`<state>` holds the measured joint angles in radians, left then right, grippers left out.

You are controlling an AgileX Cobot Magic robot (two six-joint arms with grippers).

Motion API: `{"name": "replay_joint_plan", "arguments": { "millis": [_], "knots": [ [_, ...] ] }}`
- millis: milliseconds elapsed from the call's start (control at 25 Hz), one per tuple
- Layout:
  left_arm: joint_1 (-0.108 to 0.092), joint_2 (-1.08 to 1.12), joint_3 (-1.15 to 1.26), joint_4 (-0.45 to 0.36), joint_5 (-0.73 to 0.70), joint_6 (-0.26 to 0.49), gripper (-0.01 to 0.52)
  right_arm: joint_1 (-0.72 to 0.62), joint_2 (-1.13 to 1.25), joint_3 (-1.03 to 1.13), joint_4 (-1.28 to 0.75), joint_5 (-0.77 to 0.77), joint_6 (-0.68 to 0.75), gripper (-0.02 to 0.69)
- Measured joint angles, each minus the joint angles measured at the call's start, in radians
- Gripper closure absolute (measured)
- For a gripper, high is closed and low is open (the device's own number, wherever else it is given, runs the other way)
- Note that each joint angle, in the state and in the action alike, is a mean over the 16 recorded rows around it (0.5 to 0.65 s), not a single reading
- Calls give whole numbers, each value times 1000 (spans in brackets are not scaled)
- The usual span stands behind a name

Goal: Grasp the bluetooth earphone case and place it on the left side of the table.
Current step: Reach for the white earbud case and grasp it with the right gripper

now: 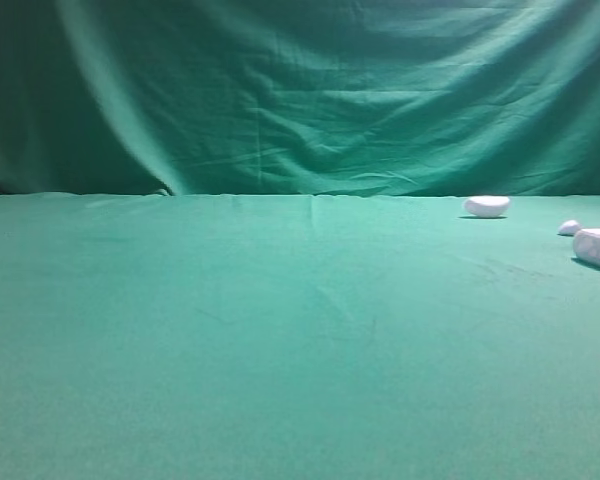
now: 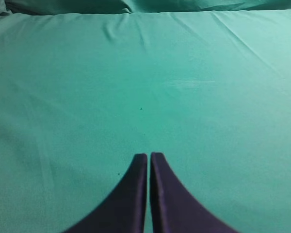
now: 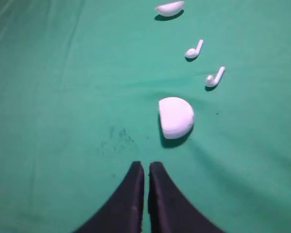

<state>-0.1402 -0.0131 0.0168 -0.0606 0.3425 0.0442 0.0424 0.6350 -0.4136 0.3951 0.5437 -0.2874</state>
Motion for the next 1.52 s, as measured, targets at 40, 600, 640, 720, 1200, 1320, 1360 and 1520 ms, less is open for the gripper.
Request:
{"name": "replay_joint_plan", "arguments": {
  "millis": [40, 600, 640, 720, 1200, 1320, 1360, 1520],
  "knots": [
    [0, 0, 0, 0, 0, 0, 514, 0, 36, -22, 6, 19, -6, 665],
    [0, 0, 0, 0, 0, 0, 514, 59, 567, -364, -189, 256, 62, 665],
    [0, 0, 0, 0, 0, 0, 514, 72, 602, -382, -222, 260, 88, 665],
    [0, 0, 0, 0, 0, 0, 514, 98, 664, -410, -287, 254, 140, 665],
    [0, 0, 0, 0, 0, 0, 514, 209, 916, -473, -554, 65, 376, 393],
    [0, 0, 0, 0, 0, 0, 514, 211, 958, -478, -563, 16, 392, 291],
    [0, 0, 0, 0, 0, 0, 514, 211, 971, -480, -564, 2, 397, 258],
    [0, 0, 0, 0, 0, 0, 514, 211, 1018, -485, -566, -39, 414, 158]
  ]
}}
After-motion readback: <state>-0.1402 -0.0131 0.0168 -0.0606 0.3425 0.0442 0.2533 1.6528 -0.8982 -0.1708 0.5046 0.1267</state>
